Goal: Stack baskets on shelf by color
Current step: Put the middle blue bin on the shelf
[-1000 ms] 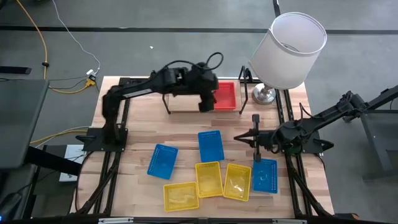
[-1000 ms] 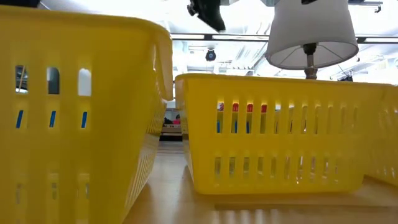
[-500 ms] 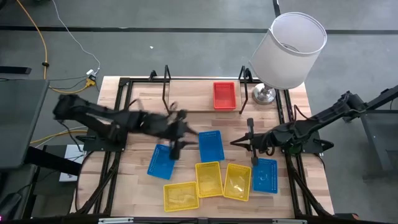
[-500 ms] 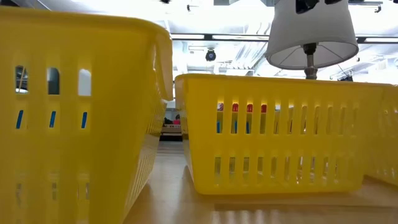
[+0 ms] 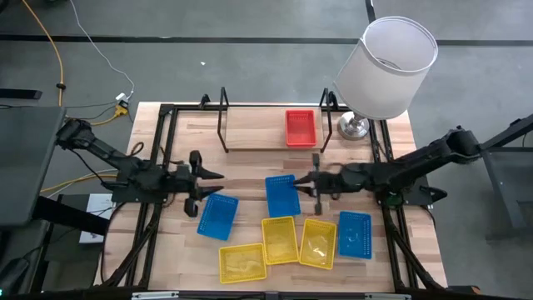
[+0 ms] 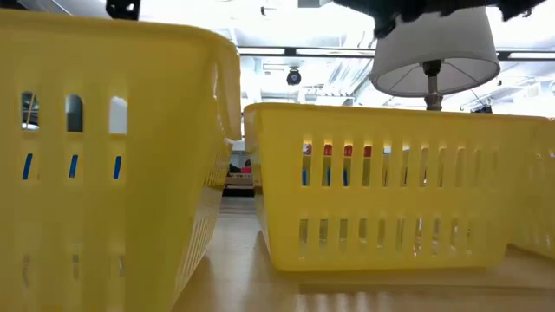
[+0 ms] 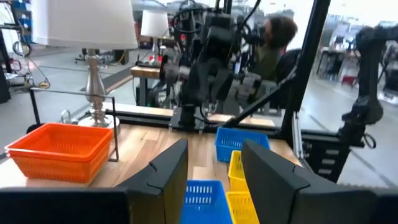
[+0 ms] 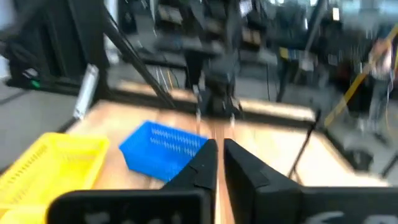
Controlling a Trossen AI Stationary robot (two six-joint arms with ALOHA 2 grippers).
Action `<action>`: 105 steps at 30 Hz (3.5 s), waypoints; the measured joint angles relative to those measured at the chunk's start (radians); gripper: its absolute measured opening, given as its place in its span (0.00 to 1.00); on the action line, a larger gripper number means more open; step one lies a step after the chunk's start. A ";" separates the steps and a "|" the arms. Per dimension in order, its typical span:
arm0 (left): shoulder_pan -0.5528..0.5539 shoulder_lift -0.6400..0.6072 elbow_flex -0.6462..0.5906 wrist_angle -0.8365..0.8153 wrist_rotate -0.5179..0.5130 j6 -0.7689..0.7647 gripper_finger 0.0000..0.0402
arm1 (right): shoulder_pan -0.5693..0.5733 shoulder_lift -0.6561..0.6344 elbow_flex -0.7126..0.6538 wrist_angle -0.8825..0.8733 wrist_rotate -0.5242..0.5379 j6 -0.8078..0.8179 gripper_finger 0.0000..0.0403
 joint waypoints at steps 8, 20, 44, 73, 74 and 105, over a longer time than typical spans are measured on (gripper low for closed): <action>-0.041 -0.062 -0.024 -0.008 -0.007 0.018 0.35 | -0.059 0.204 0.252 -0.573 -0.052 0.196 0.34; -0.066 -0.058 -0.024 -0.011 -0.007 0.018 0.35 | 0.056 0.295 0.386 -0.960 -0.161 0.354 0.45; -0.065 -0.055 -0.023 -0.034 -0.006 0.034 0.35 | 0.128 0.496 0.386 -0.893 -0.006 0.216 0.44; -0.065 -0.056 -0.023 -0.033 -0.006 0.018 0.35 | -0.085 0.520 0.726 -0.942 0.147 -0.264 0.00; -0.065 -0.056 -0.023 -0.033 -0.006 0.018 0.35 | -0.119 0.520 0.726 -0.943 0.145 -0.269 0.00; -0.065 -0.056 -0.022 -0.037 -0.006 0.018 0.35 | -0.447 0.606 0.722 -1.038 0.101 -0.218 0.00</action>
